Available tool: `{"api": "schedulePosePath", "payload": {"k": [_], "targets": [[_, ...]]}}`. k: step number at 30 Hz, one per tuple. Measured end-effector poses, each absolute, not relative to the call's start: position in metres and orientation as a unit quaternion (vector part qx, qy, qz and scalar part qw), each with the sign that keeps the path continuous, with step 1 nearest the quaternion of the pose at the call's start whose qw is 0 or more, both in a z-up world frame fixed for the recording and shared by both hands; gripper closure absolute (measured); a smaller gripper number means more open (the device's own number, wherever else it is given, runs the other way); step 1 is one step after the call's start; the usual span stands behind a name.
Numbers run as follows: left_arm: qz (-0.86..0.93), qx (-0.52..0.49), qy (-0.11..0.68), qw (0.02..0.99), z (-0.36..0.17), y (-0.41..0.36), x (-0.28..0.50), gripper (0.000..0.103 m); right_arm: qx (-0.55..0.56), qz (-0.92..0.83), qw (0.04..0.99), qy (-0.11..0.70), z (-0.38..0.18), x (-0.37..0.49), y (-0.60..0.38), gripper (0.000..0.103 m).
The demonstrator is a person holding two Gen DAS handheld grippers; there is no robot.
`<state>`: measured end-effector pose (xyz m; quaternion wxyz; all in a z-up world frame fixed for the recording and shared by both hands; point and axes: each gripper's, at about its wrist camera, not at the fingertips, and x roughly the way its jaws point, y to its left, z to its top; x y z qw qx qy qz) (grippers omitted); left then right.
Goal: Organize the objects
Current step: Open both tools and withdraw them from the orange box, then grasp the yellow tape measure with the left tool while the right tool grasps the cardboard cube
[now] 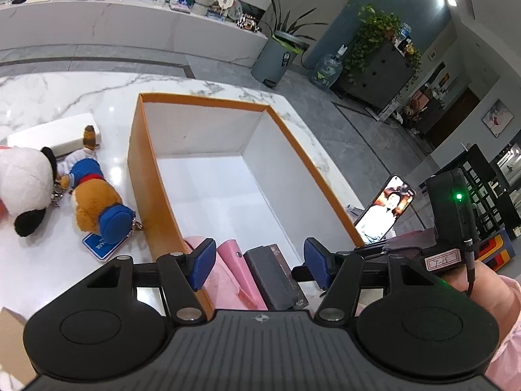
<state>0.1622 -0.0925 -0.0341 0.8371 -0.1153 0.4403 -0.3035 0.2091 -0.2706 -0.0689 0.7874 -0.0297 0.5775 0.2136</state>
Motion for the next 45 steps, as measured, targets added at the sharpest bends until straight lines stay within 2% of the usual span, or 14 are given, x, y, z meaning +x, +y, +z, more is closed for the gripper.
{"api": "schedulePosePath", "payload": {"k": [8, 16, 21, 24, 27, 29, 36, 38, 45], "targets": [[-0.301, -0.089, 0.415, 0.854, -0.013, -0.067, 0.134, 0.033, -0.028, 0.235, 0.829, 0.507, -0.032, 0.177, -0.266, 0.087], [-0.264, -0.048, 0.410, 0.872, -0.013, -0.020, 0.100, 0.033, -0.035, 0.319, 0.835, 0.447, -0.004, 0.130, -0.217, 0.085], [-0.220, -0.047, 0.428, 0.875, -0.026, 0.022, 0.086, 0.033, -0.062, 0.372, 0.824, 0.422, -0.001, 0.095, -0.167, 0.077], [-0.197, -0.044, 0.439, 0.876, -0.034, 0.046, 0.081, 0.033, -0.076, 0.402, 0.811, 0.419, -0.009, 0.082, -0.135, 0.067], [-0.177, -0.037, 0.447, 0.876, -0.040, 0.069, 0.077, 0.033, -0.091, 0.427, 0.792, 0.426, -0.023, 0.076, -0.103, 0.066], [-0.167, -0.033, 0.455, 0.874, -0.044, 0.082, 0.078, 0.033, -0.108, 0.439, 0.784, 0.427, -0.034, 0.074, -0.085, 0.058], [-0.148, -0.027, 0.471, 0.869, -0.062, 0.117, 0.089, 0.032, -0.177, 0.470, 0.742, 0.443, -0.063, 0.078, -0.024, 0.042], [-0.143, -0.021, 0.476, 0.867, -0.068, 0.125, 0.094, 0.032, -0.202, 0.476, 0.732, 0.445, -0.071, 0.081, -0.009, 0.032], [-0.126, 0.008, 0.482, 0.867, -0.085, 0.147, 0.115, 0.027, -0.261, 0.475, 0.700, 0.465, -0.092, 0.090, 0.028, 0.028]]}}
